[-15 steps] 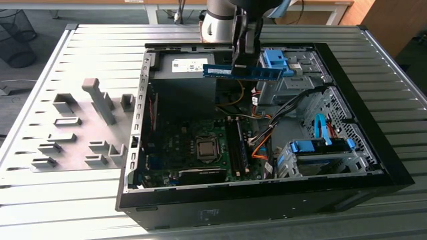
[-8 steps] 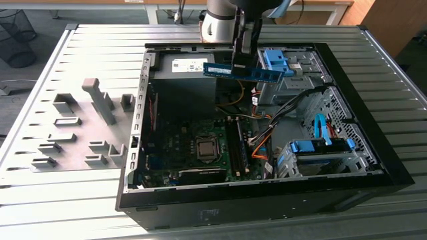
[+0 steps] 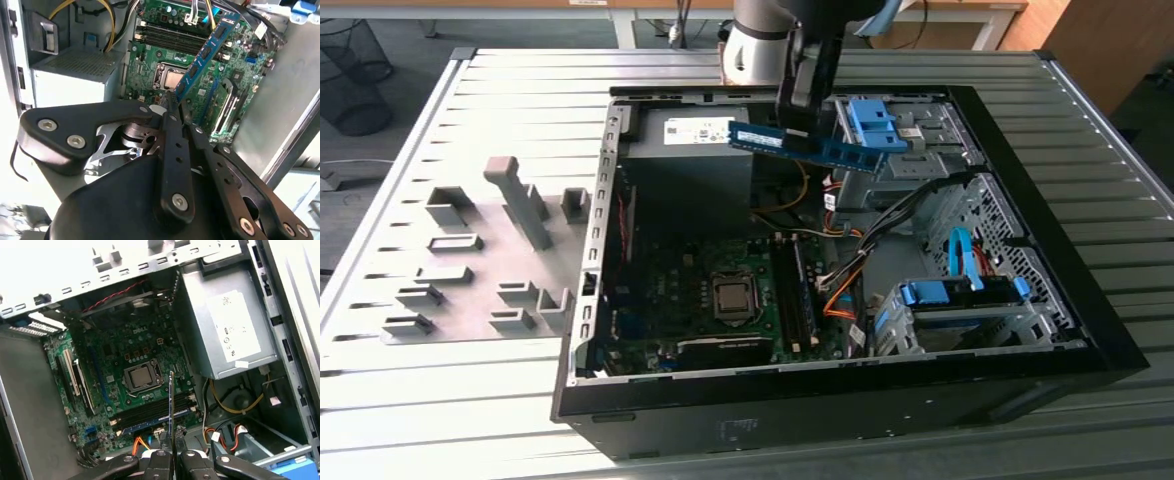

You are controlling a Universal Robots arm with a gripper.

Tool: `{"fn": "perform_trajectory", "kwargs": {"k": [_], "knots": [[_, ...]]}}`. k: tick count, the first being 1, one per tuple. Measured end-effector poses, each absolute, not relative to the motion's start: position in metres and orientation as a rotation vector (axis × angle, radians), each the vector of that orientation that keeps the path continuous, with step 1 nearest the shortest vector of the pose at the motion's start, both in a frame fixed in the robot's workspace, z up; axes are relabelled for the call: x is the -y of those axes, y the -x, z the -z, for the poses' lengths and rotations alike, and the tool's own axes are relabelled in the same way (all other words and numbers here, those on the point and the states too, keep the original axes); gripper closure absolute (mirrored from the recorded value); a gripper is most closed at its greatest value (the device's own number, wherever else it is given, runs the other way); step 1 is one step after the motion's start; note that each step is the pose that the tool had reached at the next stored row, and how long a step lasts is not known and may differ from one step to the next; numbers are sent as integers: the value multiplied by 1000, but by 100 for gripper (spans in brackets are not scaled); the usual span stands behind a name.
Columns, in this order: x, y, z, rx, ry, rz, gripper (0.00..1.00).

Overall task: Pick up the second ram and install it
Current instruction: 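Insert the second ram into the second slot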

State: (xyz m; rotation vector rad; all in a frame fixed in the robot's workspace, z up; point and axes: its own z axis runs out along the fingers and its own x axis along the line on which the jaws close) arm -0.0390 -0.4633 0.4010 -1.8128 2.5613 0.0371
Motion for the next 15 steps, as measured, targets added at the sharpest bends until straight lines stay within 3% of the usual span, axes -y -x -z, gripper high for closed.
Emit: {"fn": "perform_trajectory", "kwargs": {"k": [15], "knots": [[463,39,-397,-2780,1448,-35,86]]}}
